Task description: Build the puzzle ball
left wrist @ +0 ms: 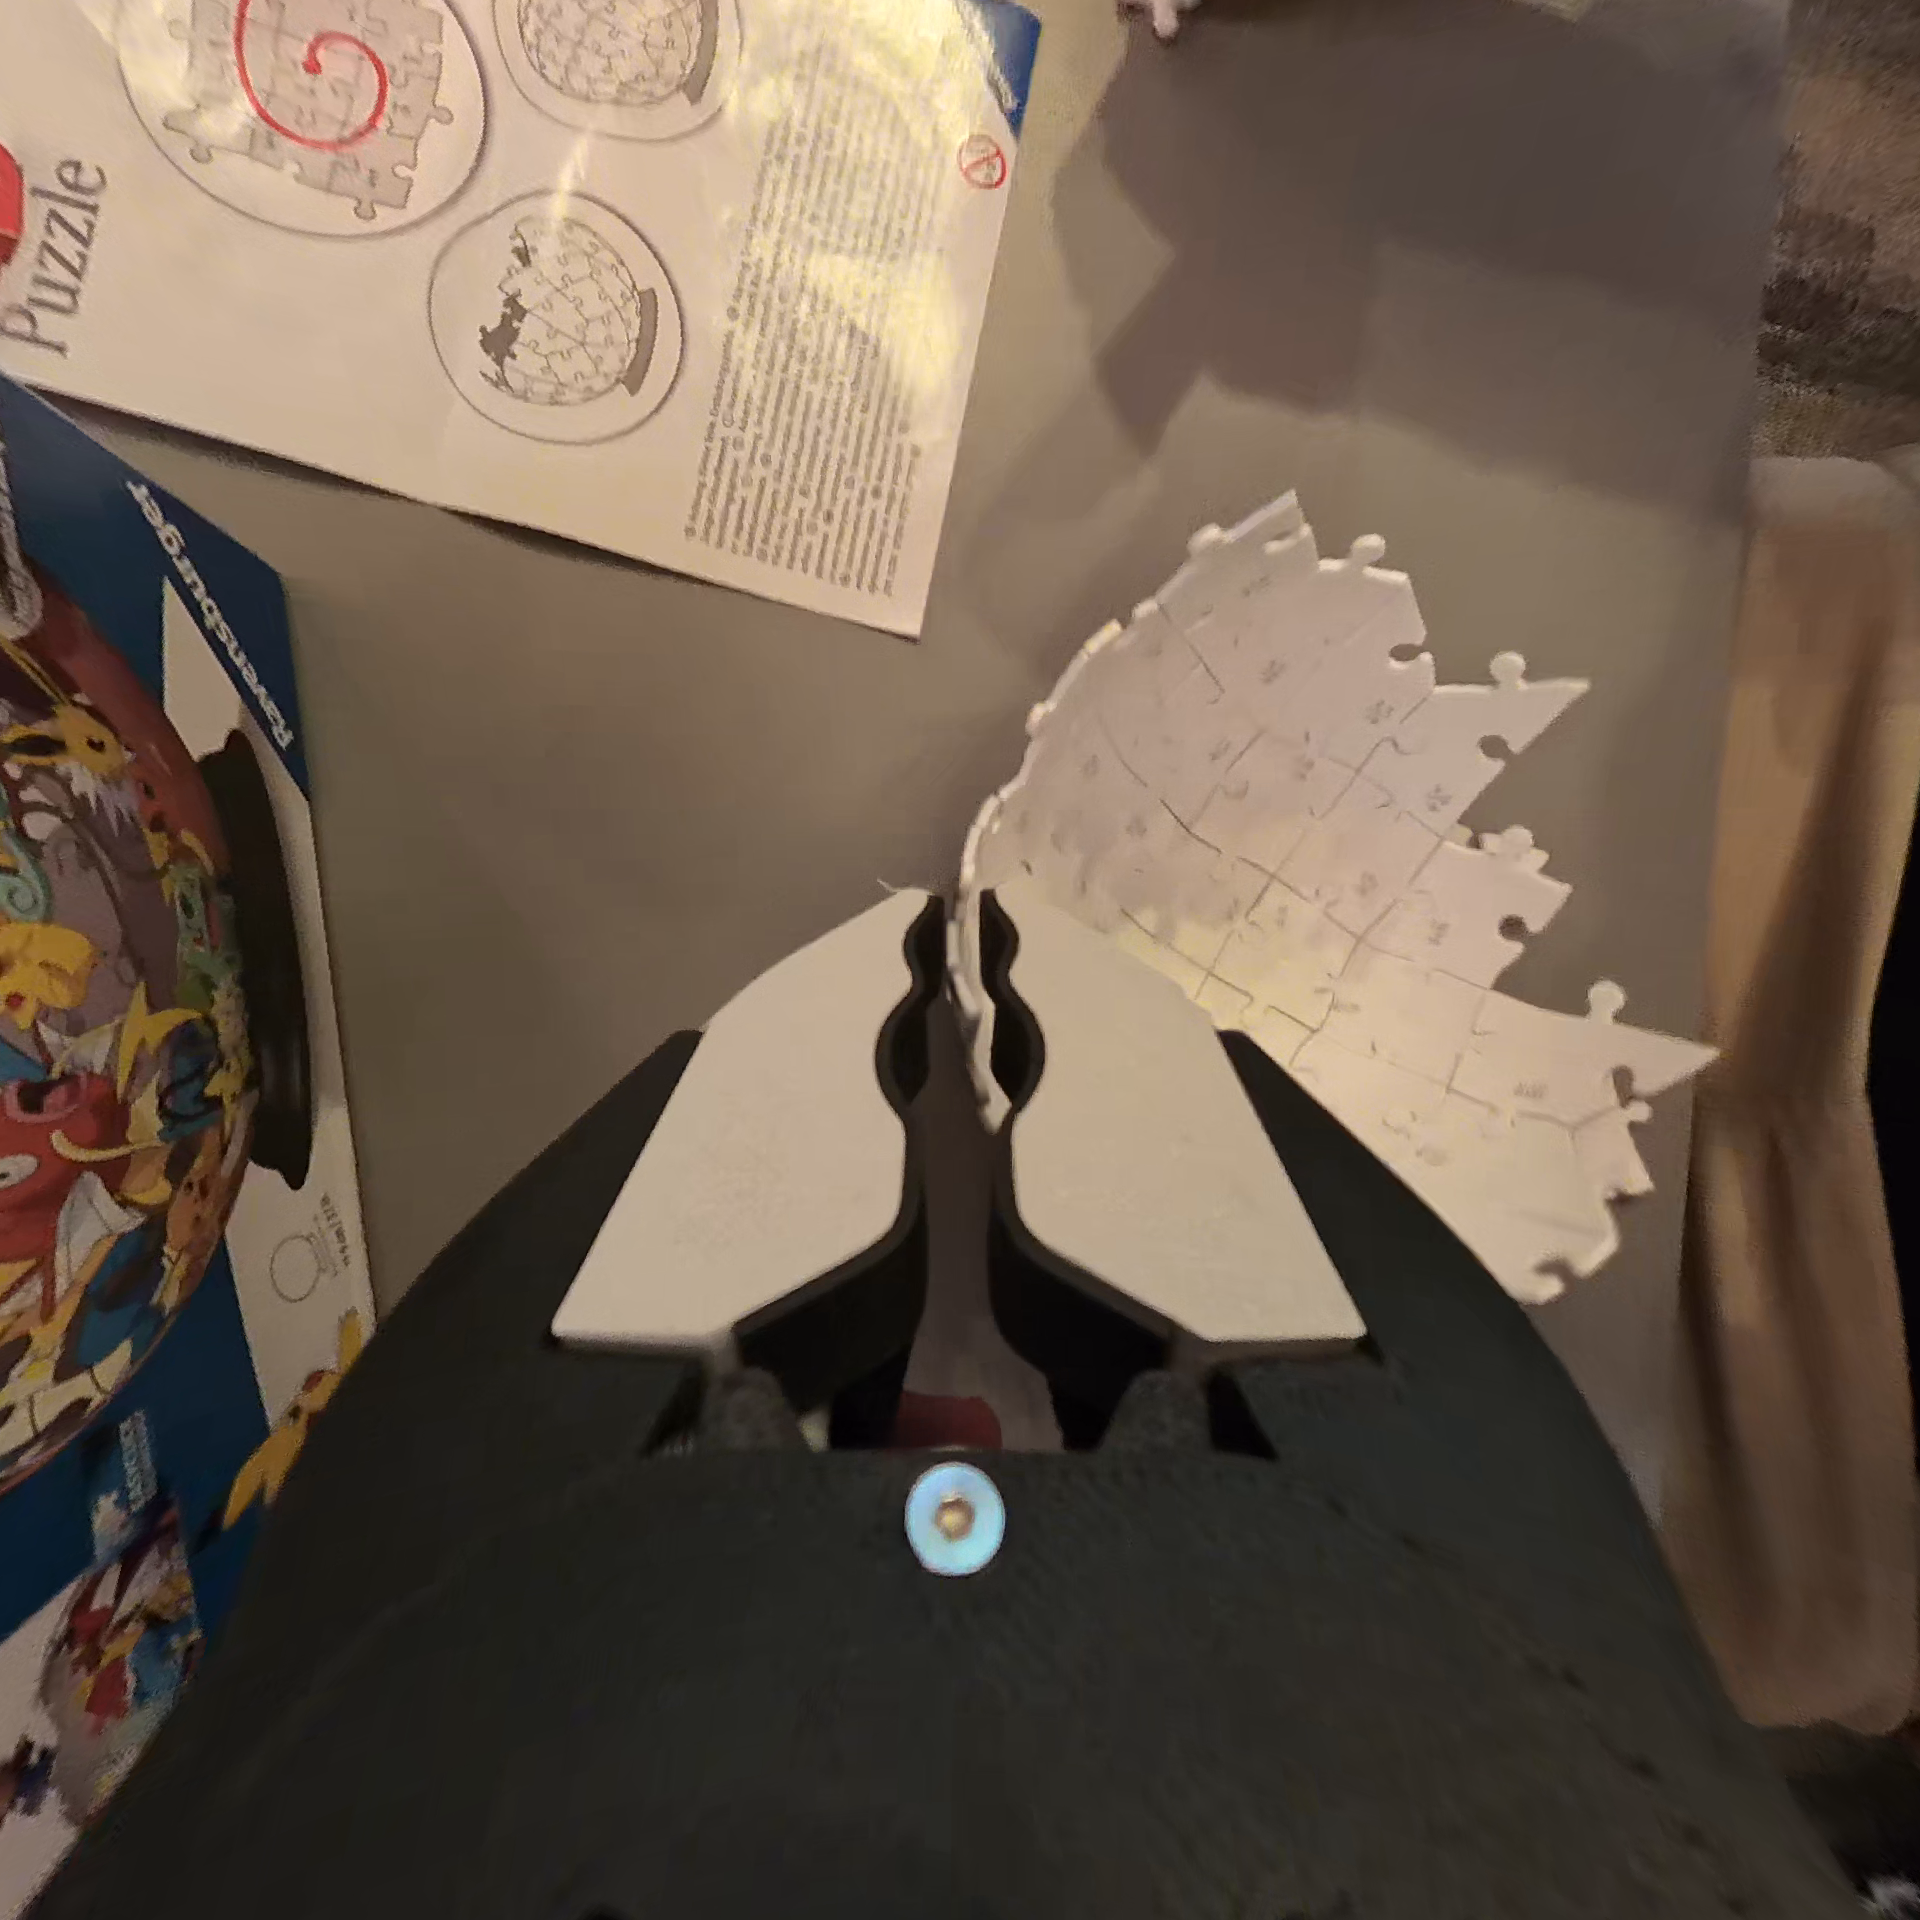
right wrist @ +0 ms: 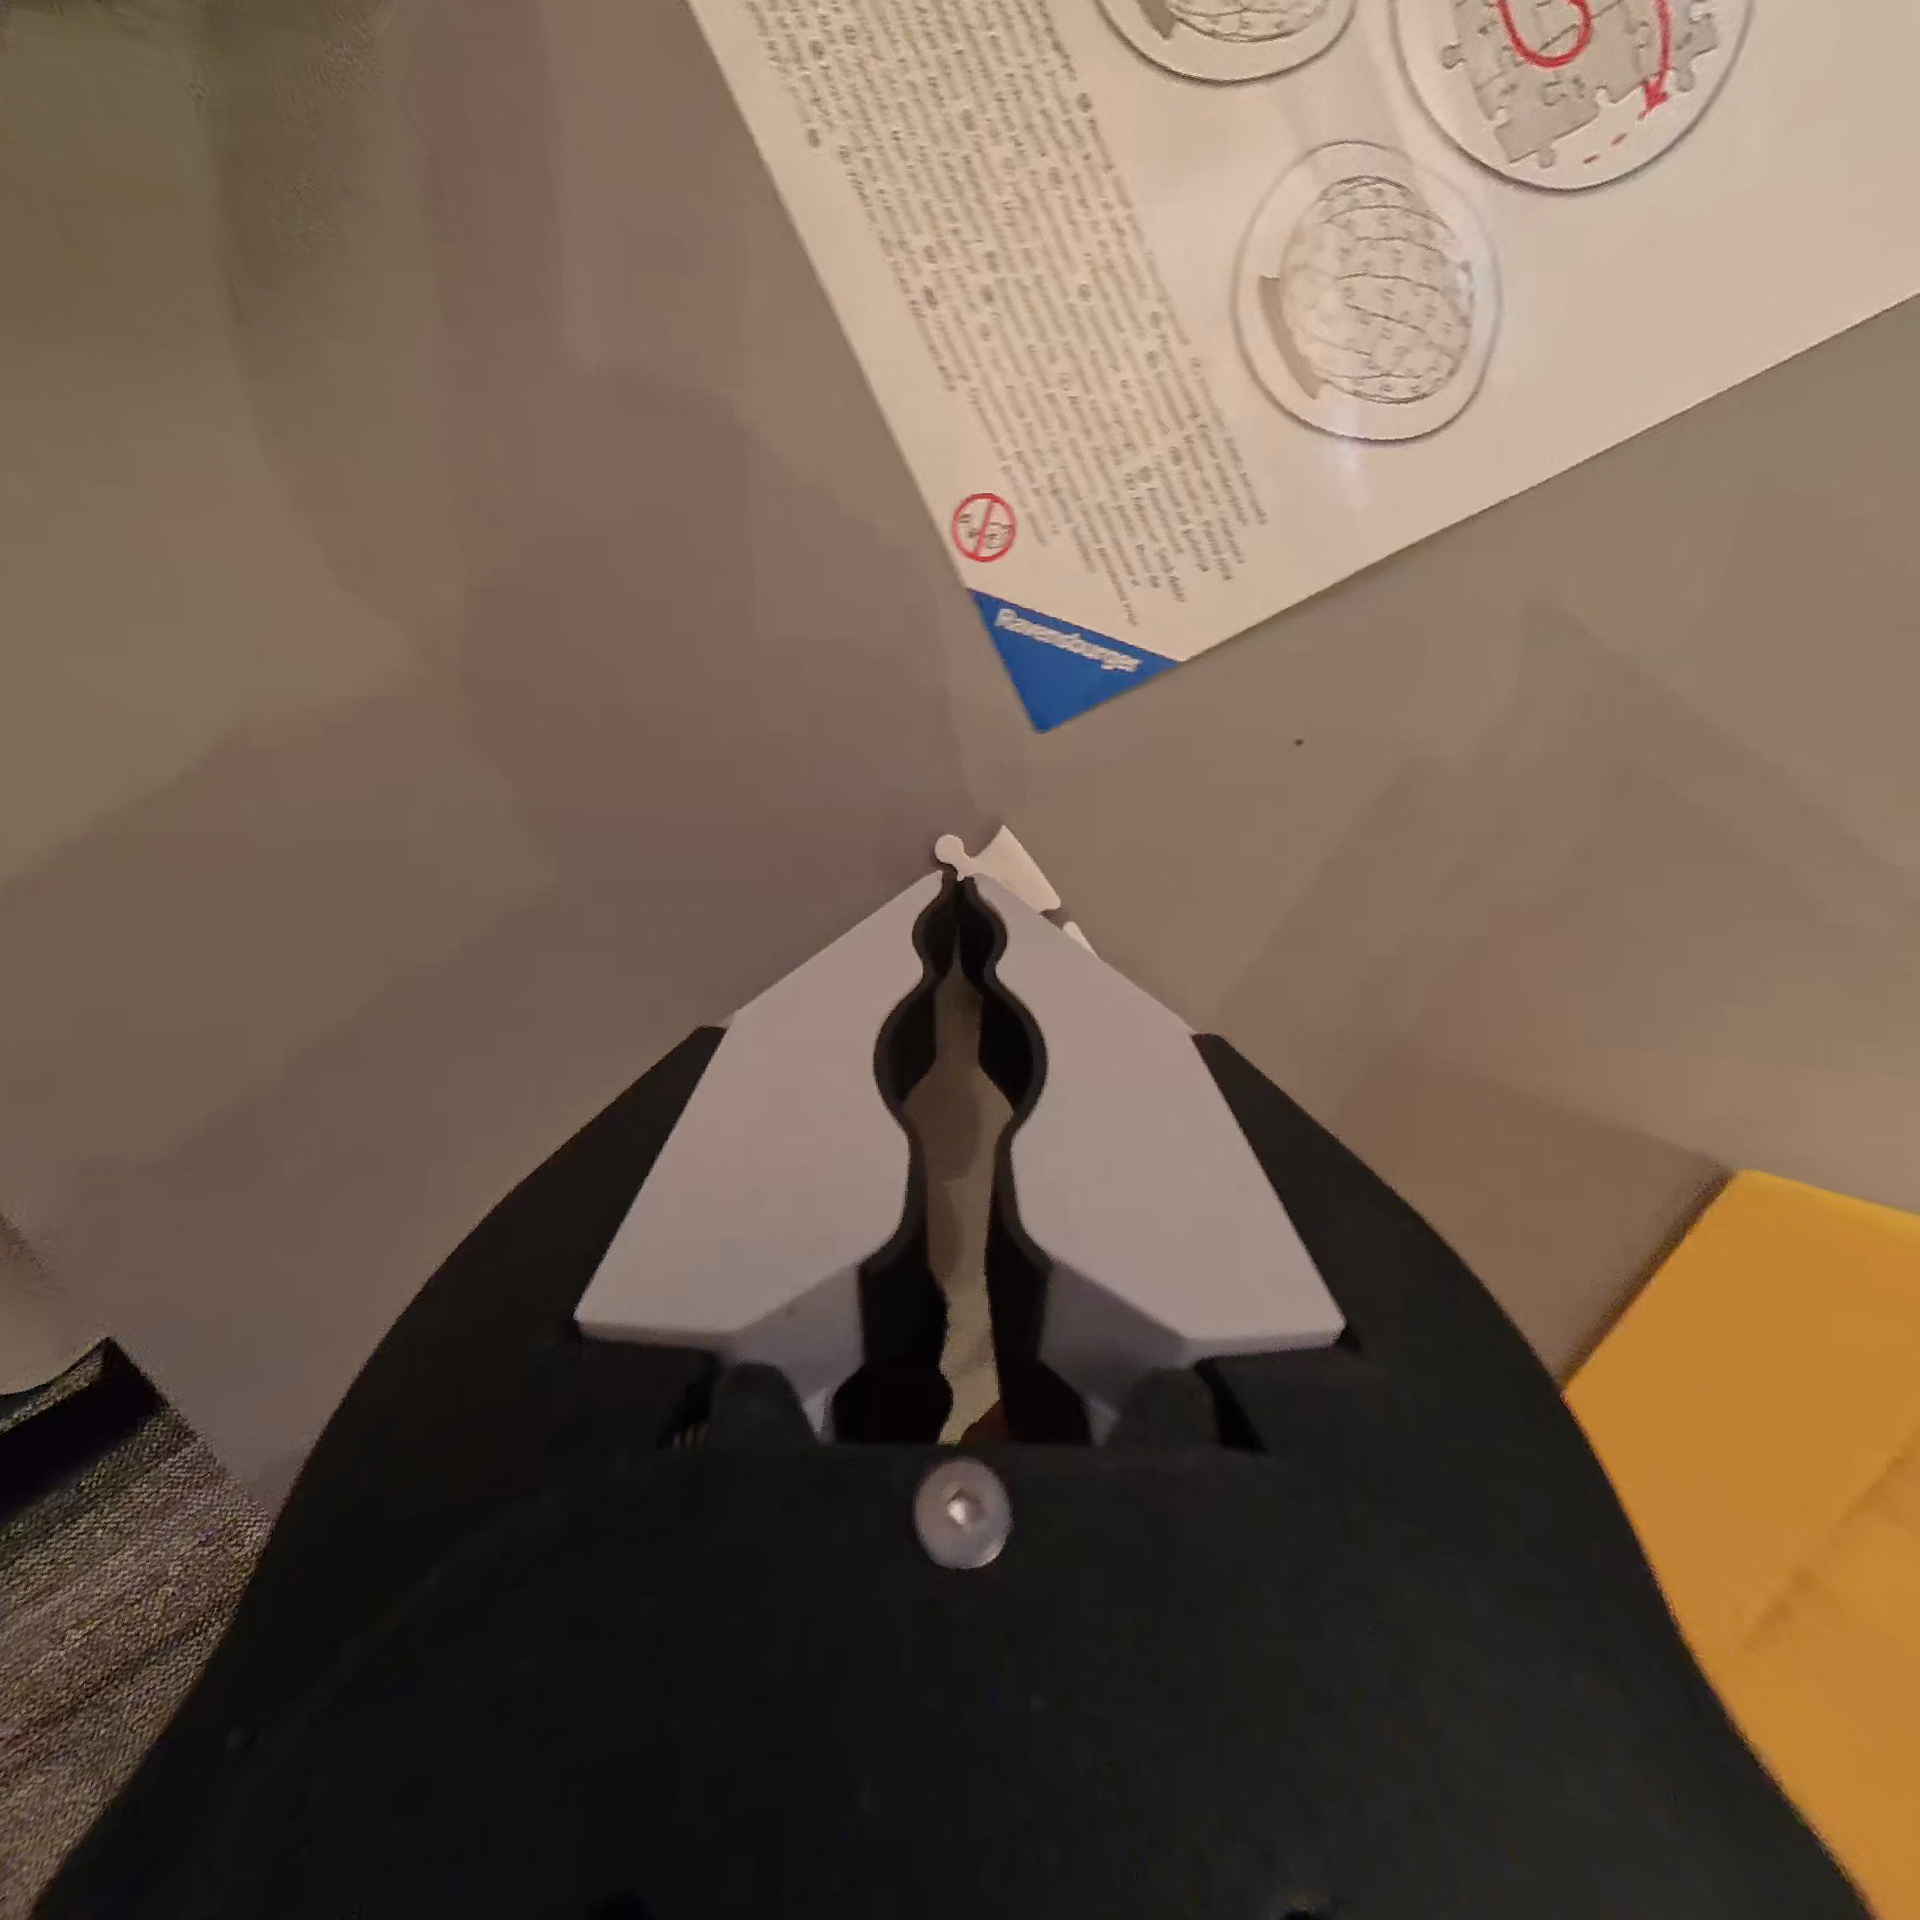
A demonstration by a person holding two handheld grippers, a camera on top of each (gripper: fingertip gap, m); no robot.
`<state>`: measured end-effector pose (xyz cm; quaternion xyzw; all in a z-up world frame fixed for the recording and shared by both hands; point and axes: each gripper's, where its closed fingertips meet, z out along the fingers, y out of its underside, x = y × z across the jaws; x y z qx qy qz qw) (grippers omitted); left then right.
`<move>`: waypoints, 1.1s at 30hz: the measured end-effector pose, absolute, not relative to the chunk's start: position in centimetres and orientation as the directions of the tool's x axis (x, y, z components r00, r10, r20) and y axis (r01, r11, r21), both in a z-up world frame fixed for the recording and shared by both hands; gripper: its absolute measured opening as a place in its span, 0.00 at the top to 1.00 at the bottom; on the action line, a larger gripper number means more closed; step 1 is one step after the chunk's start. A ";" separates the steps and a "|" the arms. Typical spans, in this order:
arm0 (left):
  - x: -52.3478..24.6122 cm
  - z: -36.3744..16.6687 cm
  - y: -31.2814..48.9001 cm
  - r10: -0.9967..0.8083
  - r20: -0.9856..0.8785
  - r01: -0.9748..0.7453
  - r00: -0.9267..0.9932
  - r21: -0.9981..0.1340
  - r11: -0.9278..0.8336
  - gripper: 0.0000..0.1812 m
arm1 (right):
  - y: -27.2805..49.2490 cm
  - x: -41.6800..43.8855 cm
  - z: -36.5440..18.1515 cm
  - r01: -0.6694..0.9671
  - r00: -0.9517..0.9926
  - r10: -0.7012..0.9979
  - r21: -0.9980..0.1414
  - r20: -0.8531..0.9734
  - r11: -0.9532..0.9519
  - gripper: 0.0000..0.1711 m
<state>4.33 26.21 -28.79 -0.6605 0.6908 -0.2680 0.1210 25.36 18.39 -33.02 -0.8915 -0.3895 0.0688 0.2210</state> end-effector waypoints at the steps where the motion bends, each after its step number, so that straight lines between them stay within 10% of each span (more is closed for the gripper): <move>1: 4.7 -28.6 26.3 -0.979 0.178 -0.840 -0.098 -0.543 -0.014 0.97 | 17.9 24.9 -33.0 0.663 0.683 0.729 -0.456 0.043 -0.594 1.00; 16: 4.5 -25.0 26.7 -0.999 0.025 -0.778 -0.040 -0.628 0.015 0.92 | 17.1 22.3 -29.5 0.605 0.678 0.734 -0.593 0.034 -0.532 1.00; 22: 3.0 -24.2 25.9 -1.000 -0.001 -0.764 -0.010 -0.646 0.008 0.92 | 17.0 24.6 -31.9 0.748 0.572 0.820 -0.430 0.032 -0.505 0.77; 33: 1.0 -23.9 25.6 -0.998 0.011 -0.717 0.067 -0.695 -0.056 0.92 | 16.9 24.9 -33.1 0.719 0.578 0.814 -0.440 -0.053 -0.539 0.89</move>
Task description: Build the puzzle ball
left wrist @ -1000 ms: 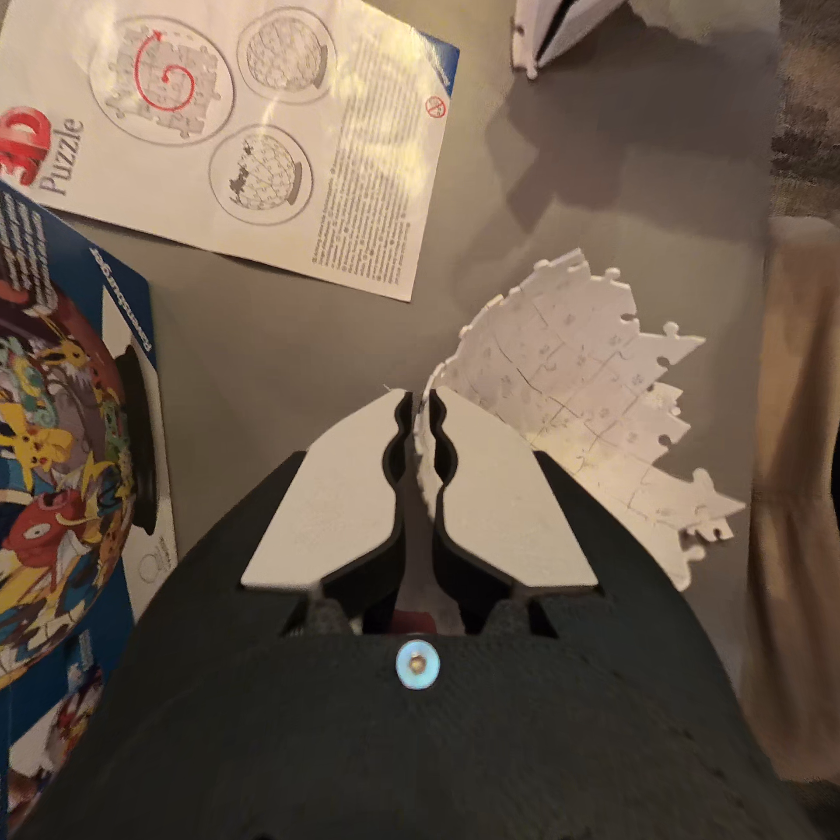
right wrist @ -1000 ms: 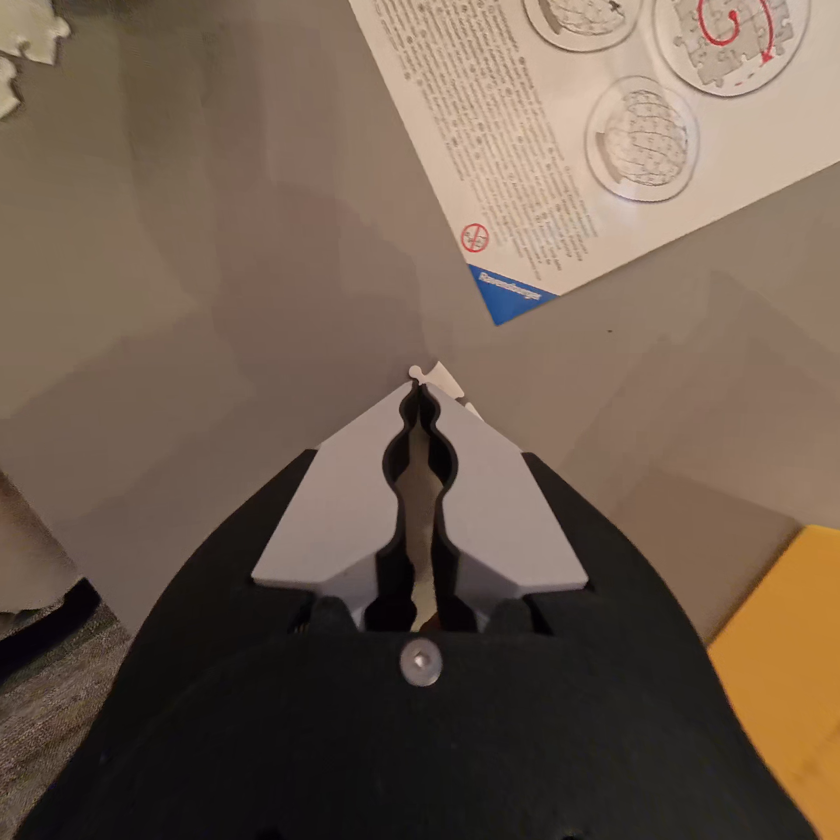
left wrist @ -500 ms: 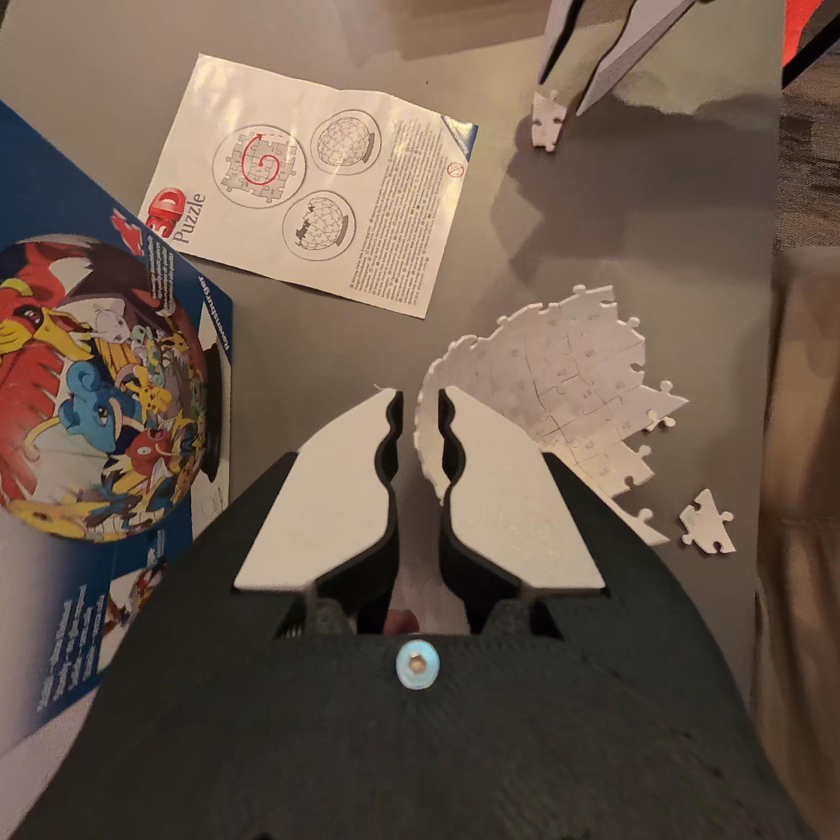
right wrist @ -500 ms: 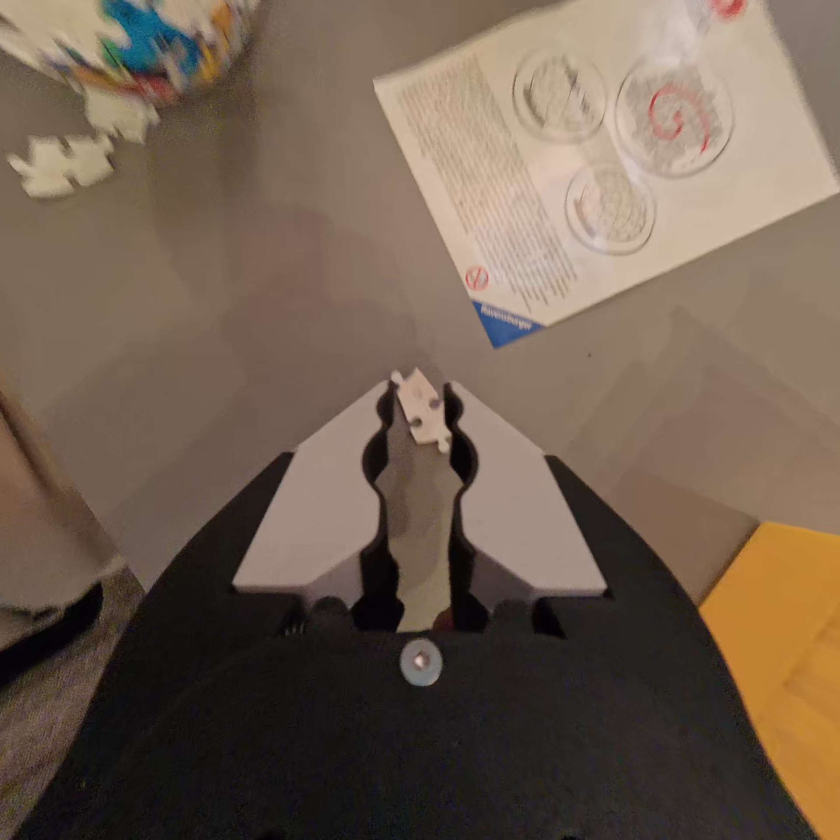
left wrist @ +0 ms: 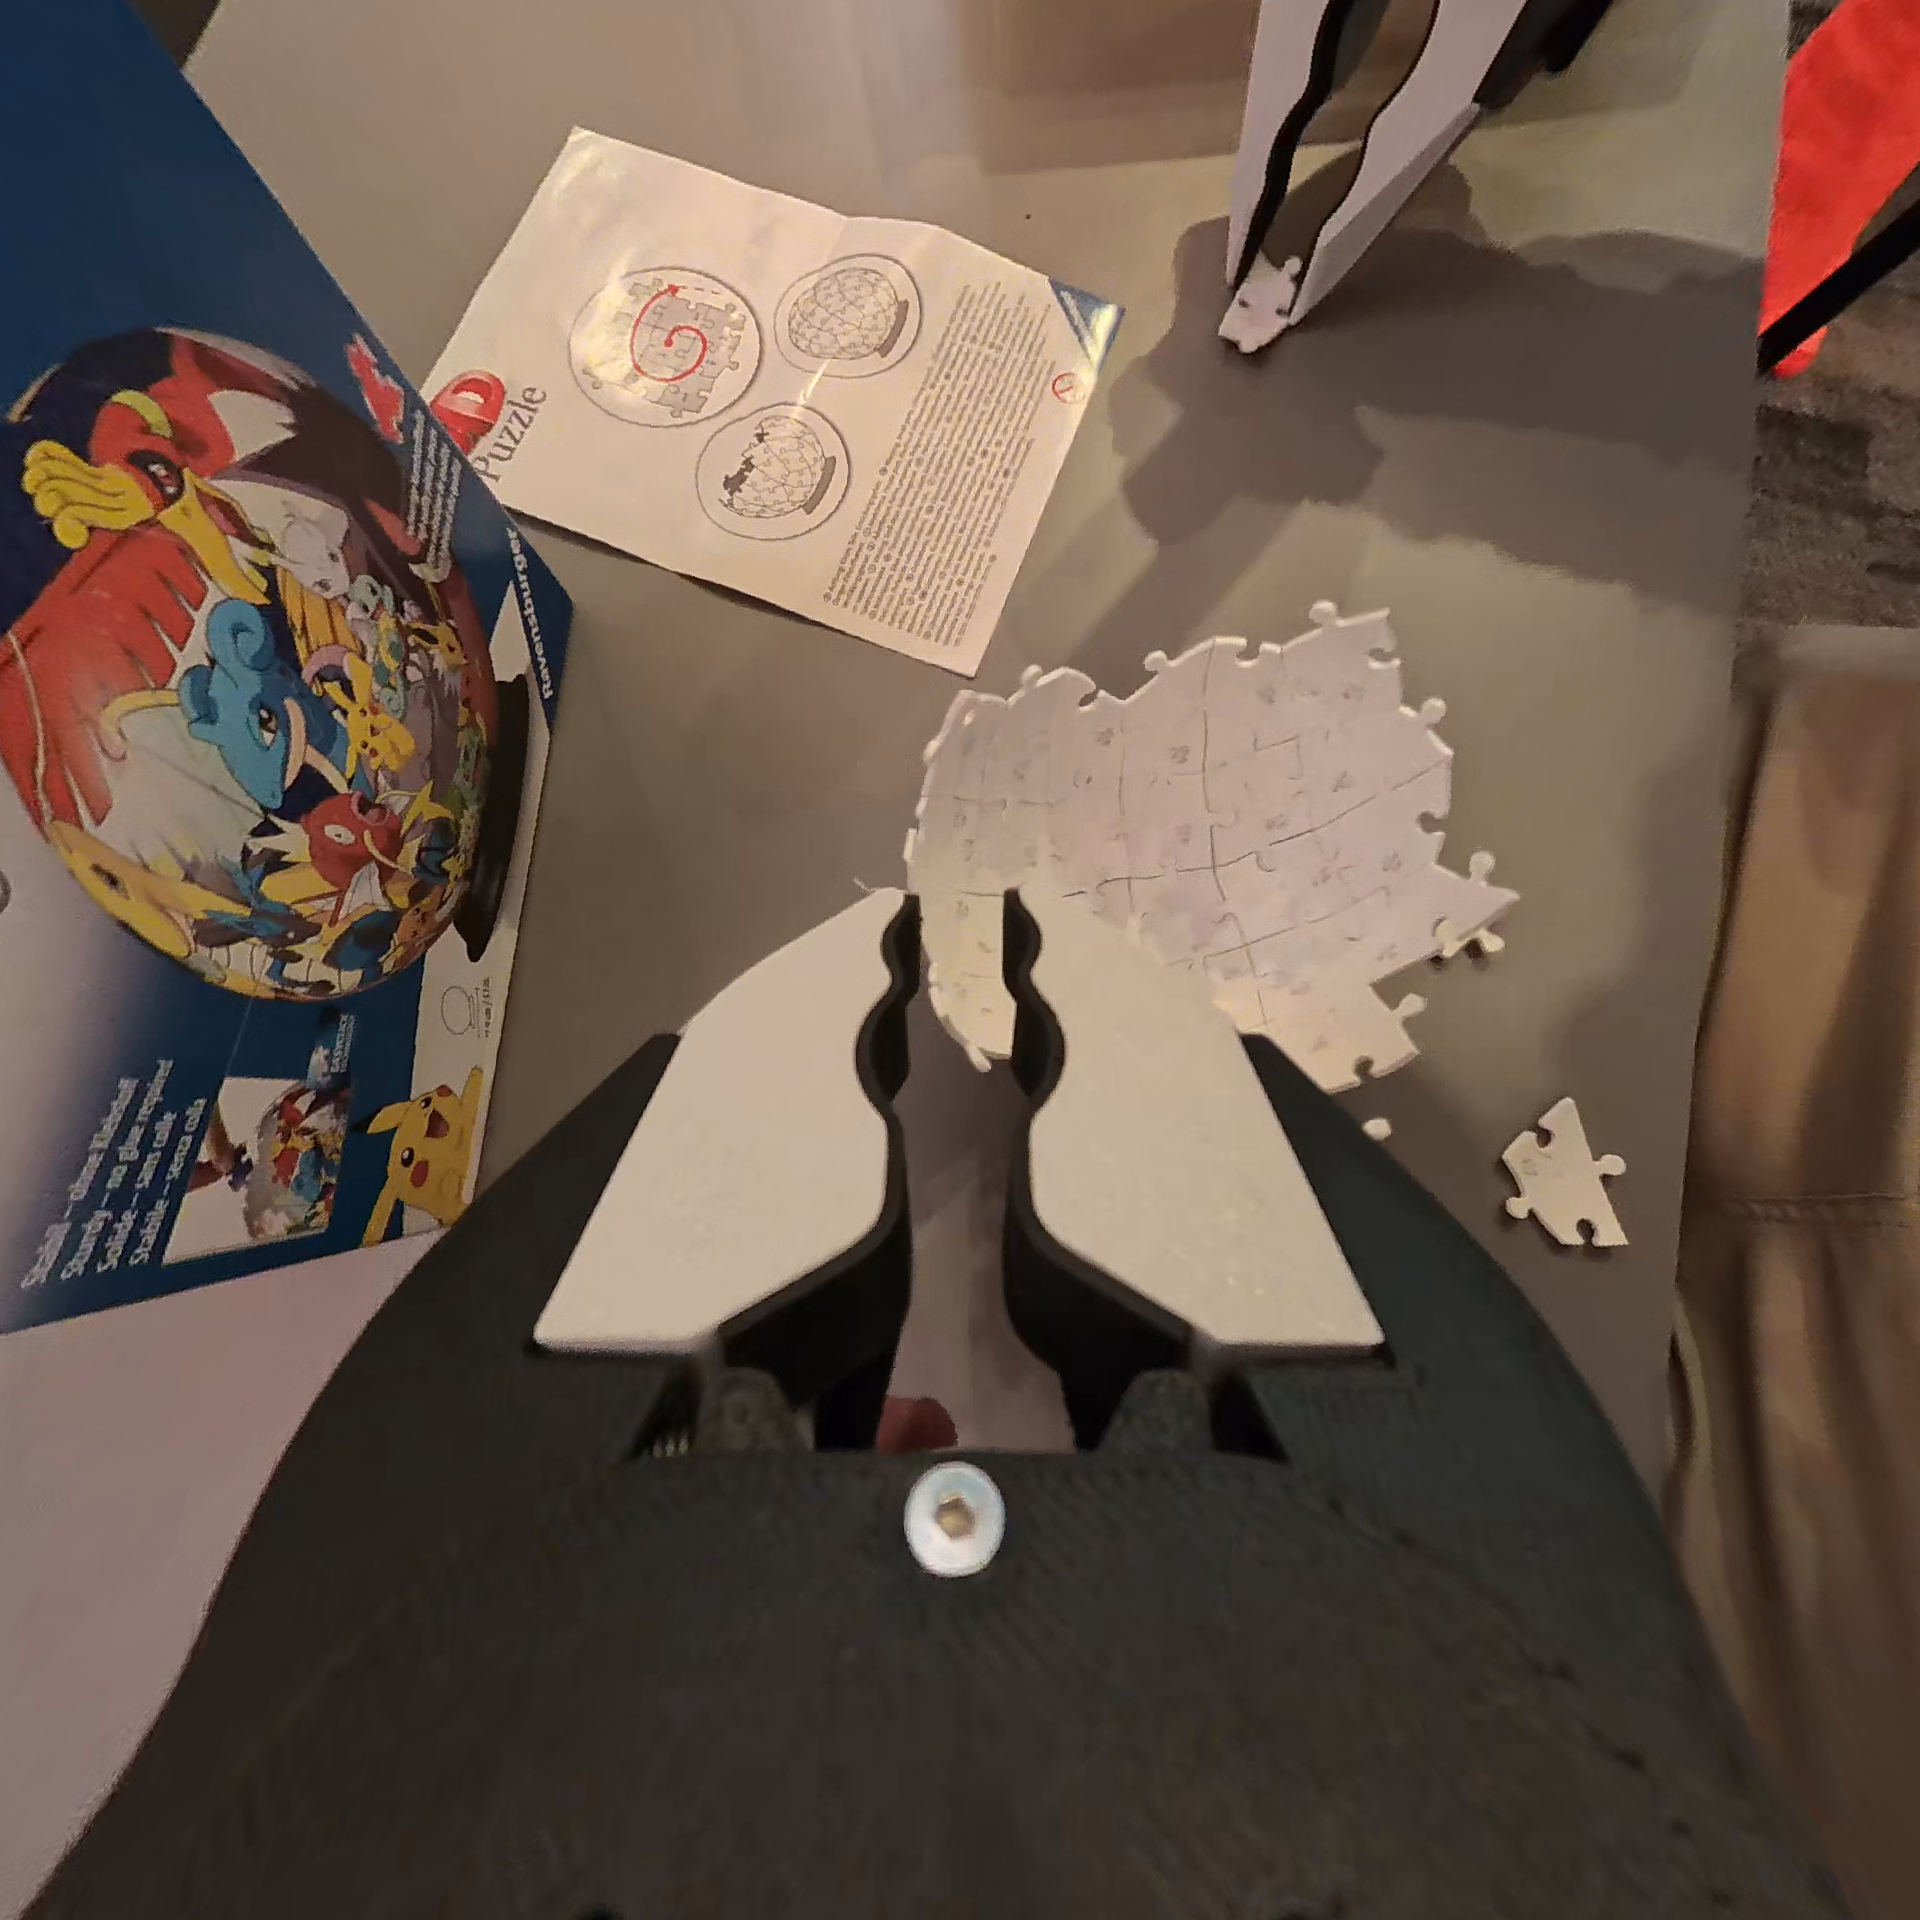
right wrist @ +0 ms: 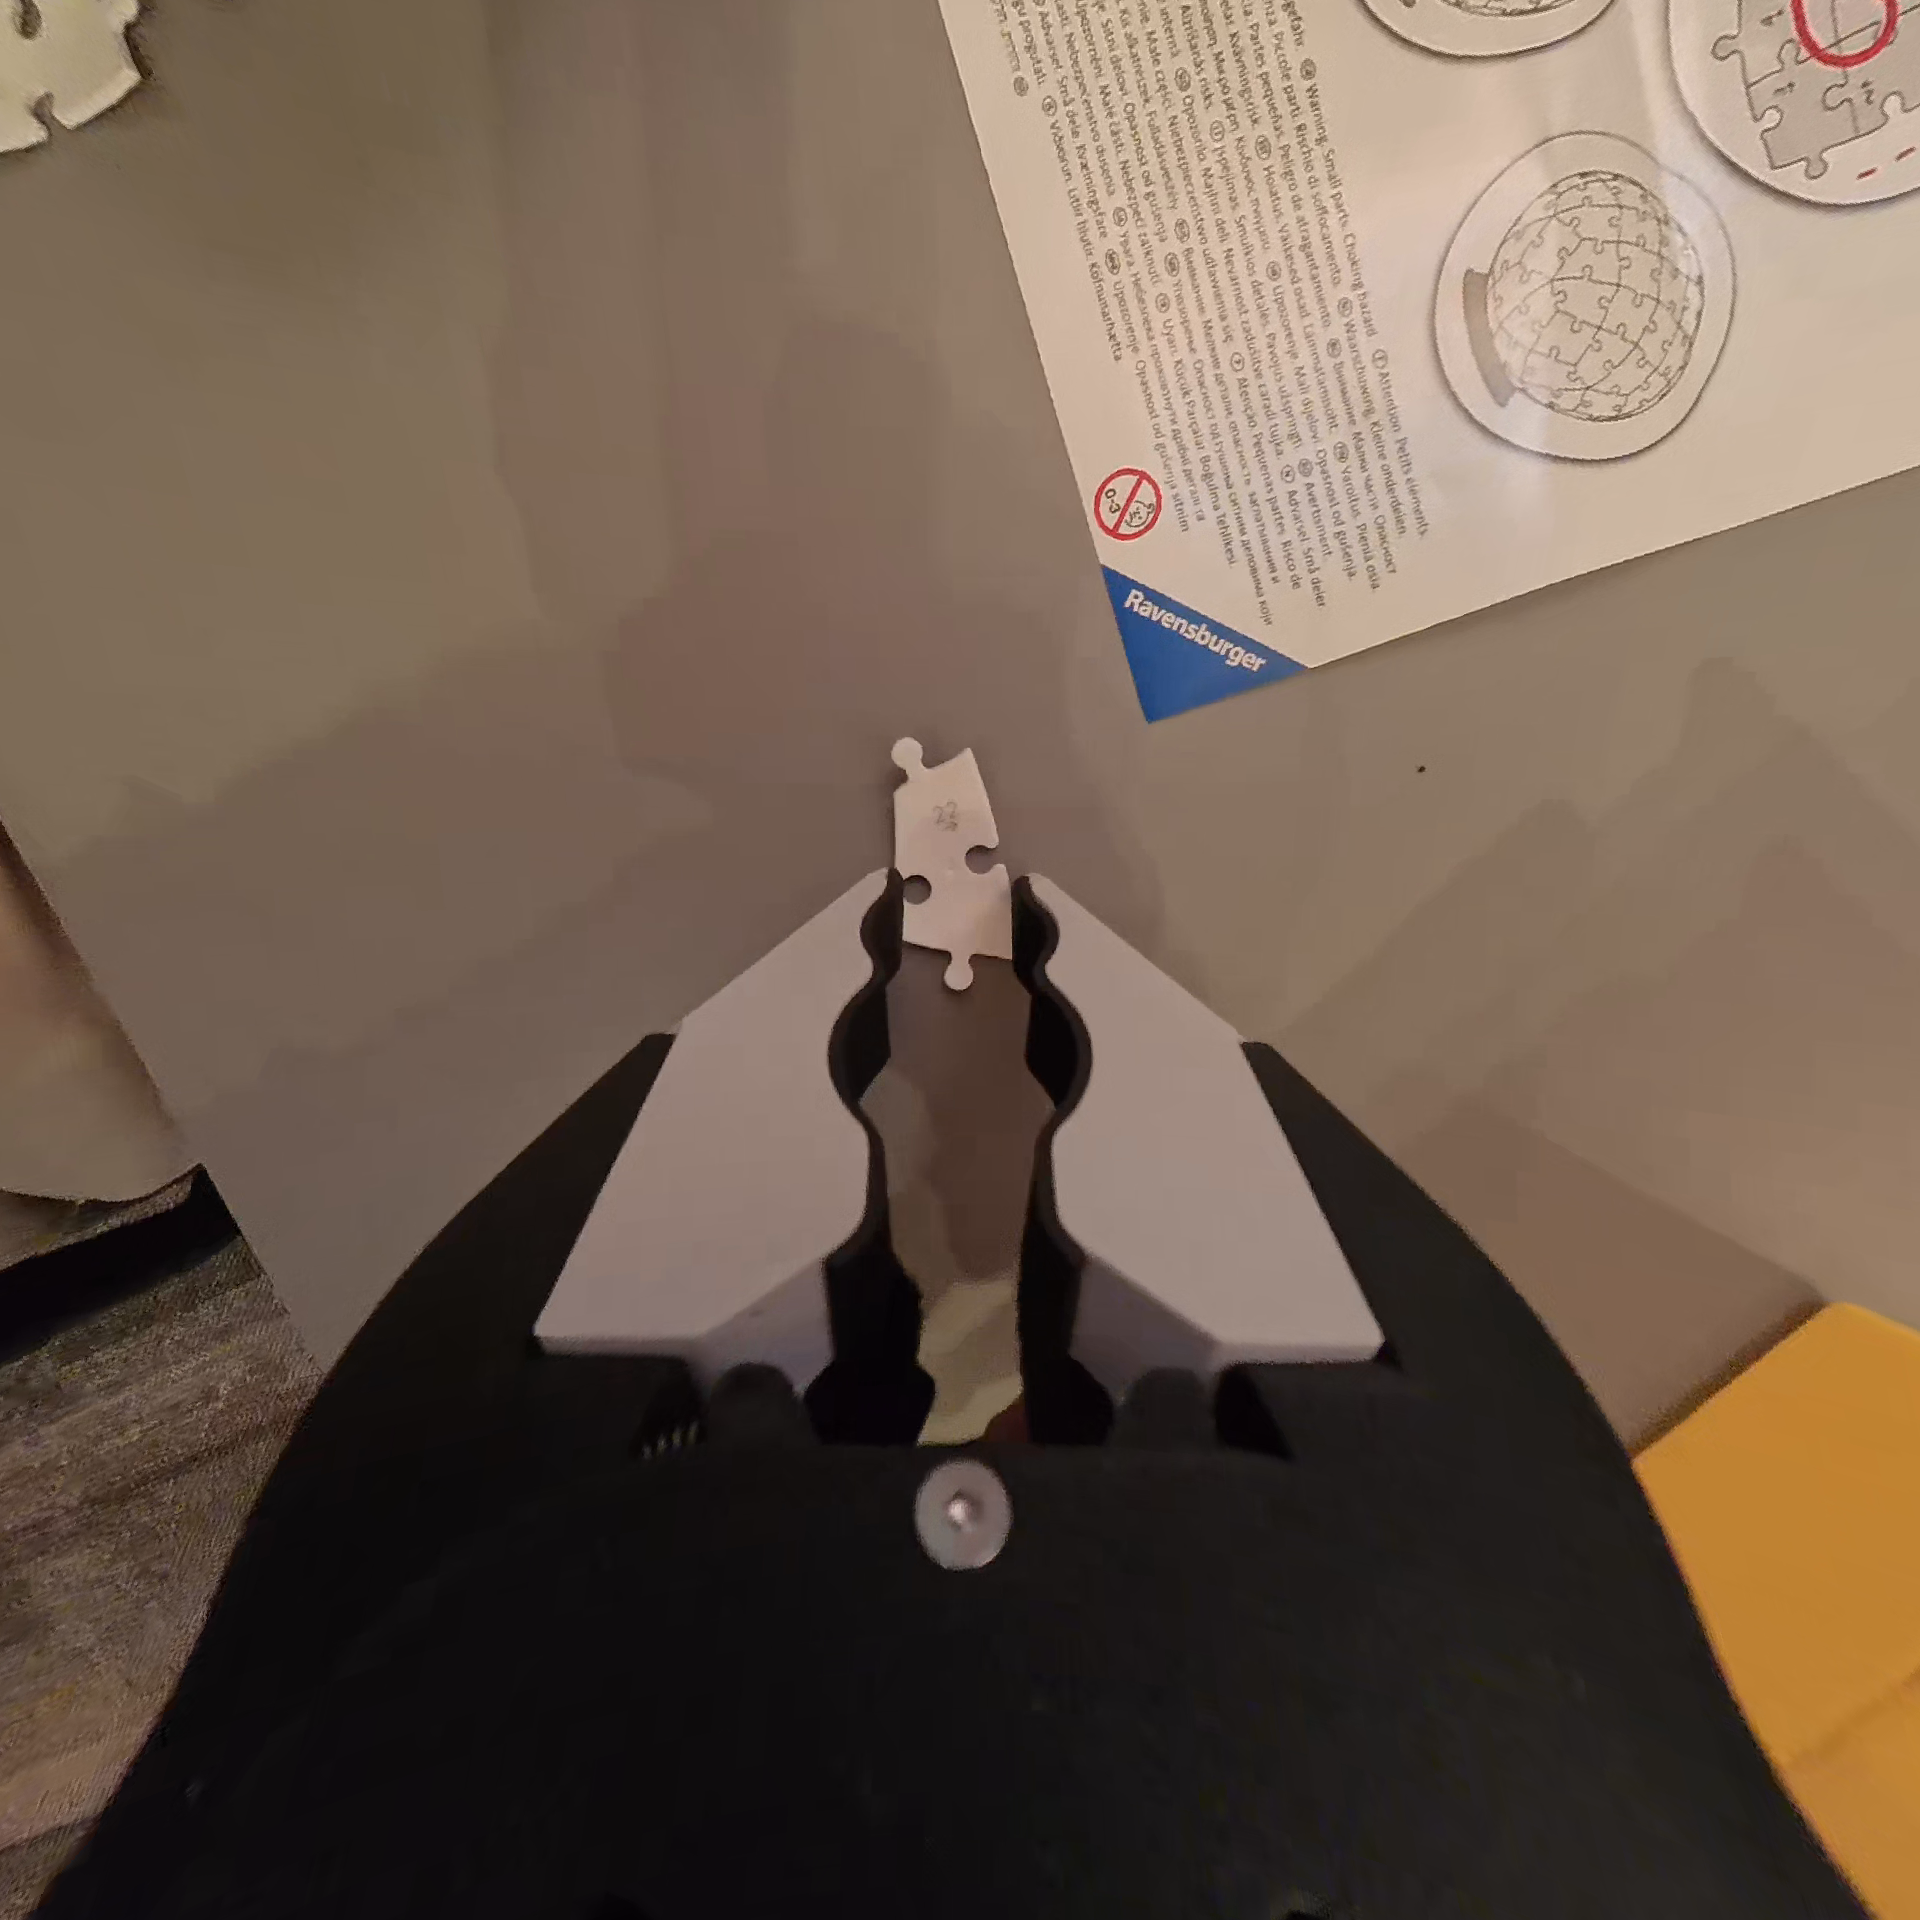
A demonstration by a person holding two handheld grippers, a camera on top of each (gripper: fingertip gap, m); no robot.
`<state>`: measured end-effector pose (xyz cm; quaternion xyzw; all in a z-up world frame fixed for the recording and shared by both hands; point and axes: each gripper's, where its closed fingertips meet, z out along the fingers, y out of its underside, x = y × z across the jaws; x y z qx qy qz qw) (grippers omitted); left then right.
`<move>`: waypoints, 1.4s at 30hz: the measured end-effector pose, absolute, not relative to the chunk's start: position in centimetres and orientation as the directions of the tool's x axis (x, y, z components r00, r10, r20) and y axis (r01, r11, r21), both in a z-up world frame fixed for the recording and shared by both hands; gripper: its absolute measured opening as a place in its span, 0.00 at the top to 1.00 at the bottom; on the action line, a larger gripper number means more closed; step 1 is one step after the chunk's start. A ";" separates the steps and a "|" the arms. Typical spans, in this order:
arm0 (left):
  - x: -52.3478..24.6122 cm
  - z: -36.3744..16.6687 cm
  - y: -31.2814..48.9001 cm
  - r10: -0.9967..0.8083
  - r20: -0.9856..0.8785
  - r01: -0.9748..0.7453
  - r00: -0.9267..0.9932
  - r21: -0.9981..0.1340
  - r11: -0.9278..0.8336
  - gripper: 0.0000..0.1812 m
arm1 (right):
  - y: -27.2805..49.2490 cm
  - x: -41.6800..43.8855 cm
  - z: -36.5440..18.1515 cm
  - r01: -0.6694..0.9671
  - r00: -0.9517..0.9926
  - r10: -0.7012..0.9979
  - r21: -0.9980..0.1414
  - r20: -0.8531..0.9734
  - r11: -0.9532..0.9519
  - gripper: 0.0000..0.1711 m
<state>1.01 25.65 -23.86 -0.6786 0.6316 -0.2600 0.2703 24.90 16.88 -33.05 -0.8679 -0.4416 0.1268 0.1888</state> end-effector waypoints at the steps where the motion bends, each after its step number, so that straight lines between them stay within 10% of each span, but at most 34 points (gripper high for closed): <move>1: 1.0 -23.6 25.5 -0.997 0.015 -0.707 0.069 -0.705 -0.059 0.92 | 16.8 24.8 -33.0 0.704 0.586 0.808 -0.456 -0.060 -0.545 0.89; 9: 0.5 -22.6 24.7 -0.992 0.024 -0.669 0.124 -0.736 -0.101 0.92 | 16.4 24.2 -32.0 0.639 0.641 0.767 -0.531 -0.033 -0.557 1.00; 17: -0.8 -22.7 23.1 -0.984 0.030 -0.641 0.175 -0.755 -0.137 0.92 | 7.7 15.4 -30.4 0.739 0.446 0.895 -0.550 -0.032 -0.388 0.77; 28: -1.3 -22.6 21.2 -0.982 0.022 -0.618 0.189 -0.774 -0.136 0.92 | 7.6 13.6 -33.1 0.777 0.434 0.901 -0.509 0.008 -0.370 0.89; 42: -1.7 -22.3 20.8 -0.982 0.021 -0.603 0.190 -0.787 -0.133 0.92 | 10.7 12.0 -33.1 0.743 0.469 0.883 -0.539 -0.003 -0.397 0.80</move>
